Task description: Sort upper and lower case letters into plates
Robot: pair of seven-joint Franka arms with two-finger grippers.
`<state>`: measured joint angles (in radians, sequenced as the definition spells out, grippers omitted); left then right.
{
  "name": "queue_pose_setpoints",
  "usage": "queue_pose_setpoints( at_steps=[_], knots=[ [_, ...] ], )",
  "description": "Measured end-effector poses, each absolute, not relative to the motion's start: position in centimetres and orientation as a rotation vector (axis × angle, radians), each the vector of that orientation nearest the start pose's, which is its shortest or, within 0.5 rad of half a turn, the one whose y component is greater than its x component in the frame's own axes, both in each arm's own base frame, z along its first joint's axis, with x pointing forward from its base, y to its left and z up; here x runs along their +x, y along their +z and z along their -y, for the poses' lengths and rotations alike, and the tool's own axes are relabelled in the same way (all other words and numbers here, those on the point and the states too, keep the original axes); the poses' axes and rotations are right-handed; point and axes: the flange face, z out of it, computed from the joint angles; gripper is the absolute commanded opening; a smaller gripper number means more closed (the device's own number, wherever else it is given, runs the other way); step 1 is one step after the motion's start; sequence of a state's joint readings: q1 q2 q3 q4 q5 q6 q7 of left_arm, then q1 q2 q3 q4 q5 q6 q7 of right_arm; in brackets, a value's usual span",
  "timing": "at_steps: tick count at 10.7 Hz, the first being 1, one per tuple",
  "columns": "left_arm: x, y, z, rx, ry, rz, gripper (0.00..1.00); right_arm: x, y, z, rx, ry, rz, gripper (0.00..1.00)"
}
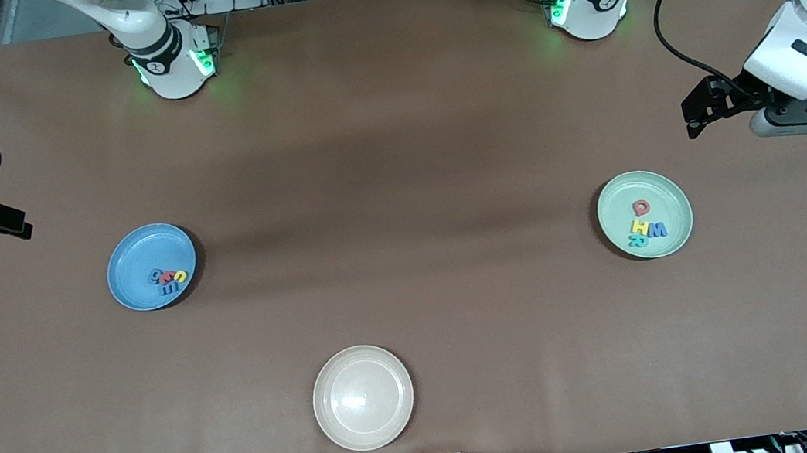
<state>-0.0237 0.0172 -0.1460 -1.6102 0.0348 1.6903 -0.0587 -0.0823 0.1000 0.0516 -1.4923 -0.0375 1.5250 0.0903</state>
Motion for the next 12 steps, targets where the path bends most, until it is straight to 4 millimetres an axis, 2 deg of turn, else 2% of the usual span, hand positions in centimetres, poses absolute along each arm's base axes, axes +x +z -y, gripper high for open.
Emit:
queue_pose_setpoints(
  at_steps=[4,6,7,9,12],
  knots=[
    [56.3,61.3,8.7,-3.111,-0.123,-0.163,1.0,57.1,60.7,1.8,-3.171,0.106,-0.181,1.0],
    [56.4,62.4,7.2,-3.112,-0.142,-0.12,1.0,56.8,60.7,1.3,-3.154,0.107,-0.167,1.0],
    [56.4,62.9,6.7,-3.112,-0.144,-0.107,1.0,56.8,60.6,0.4,-3.131,0.102,-0.146,1.0],
    [56.3,63.3,6.7,-3.112,-0.142,-0.106,1.0,56.7,60.7,-1.1,-3.114,0.099,-0.108,1.0],
    [56.3,63.2,6.7,-3.112,-0.139,-0.106,1.0,56.3,60.7,-1.5,-3.114,0.103,-0.099,1.0]
  ],
)
